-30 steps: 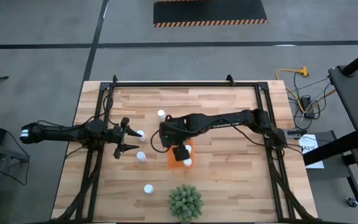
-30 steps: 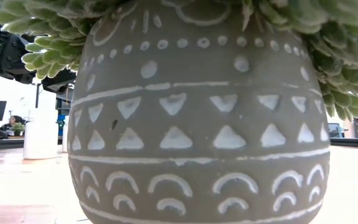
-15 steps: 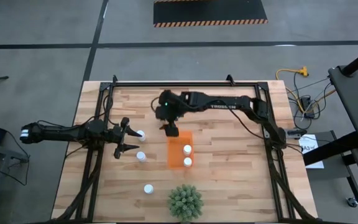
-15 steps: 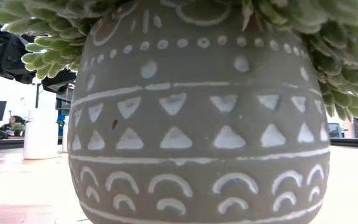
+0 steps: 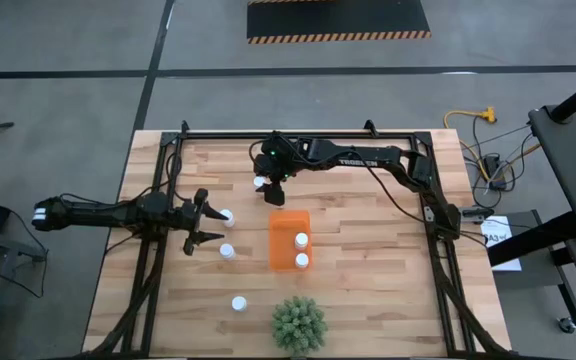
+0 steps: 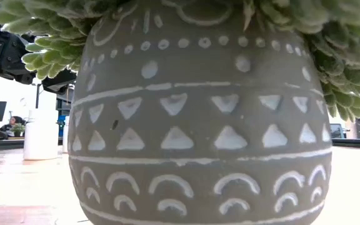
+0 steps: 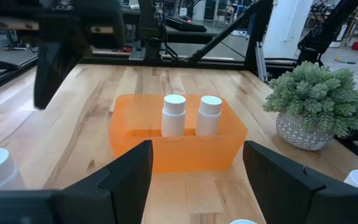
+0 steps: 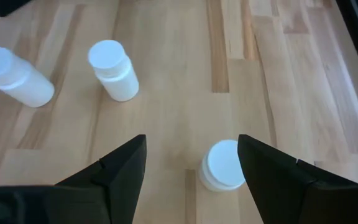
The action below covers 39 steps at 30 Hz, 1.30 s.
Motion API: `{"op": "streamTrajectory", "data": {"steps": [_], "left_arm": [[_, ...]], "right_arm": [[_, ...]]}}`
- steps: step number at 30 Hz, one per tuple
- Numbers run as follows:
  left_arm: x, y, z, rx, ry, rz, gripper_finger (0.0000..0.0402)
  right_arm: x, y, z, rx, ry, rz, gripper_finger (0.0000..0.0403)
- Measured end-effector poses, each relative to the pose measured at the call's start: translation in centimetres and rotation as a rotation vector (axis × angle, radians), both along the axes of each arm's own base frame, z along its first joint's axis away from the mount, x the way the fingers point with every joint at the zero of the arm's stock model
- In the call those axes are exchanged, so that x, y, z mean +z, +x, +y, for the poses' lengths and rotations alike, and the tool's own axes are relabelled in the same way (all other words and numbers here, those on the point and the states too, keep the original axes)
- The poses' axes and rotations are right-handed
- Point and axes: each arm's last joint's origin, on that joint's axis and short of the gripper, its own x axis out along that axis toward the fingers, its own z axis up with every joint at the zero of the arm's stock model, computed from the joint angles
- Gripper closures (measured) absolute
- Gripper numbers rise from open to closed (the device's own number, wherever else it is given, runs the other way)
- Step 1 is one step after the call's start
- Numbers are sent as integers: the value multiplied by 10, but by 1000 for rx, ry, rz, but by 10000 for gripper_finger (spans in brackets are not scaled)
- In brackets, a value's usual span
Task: Pick and place pill bottles into a basket
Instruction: Put the white pill bottle into the orange bin
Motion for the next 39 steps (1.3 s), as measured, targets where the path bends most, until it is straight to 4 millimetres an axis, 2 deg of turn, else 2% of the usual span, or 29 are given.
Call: {"op": "streamTrajectory", "data": {"steps": [10,19,23,31,39], "left_arm": [[0,0,0,0,0,0,169],[0,0,0,0,0,0,169],[0,0,0,0,0,0,168],[0,0,0,0,0,0,168],[0,0,0,0,0,0,168]], "right_arm": [[-25,-3,-10,-129,-20,-1,159],[-27,-5,-18,-222,45,-23,152],[-32,-3,-19,-250,76,-24,132],[-69,6,-22,-267,101,34,83],[-63,12,-20,-267,76,11,92]]}}
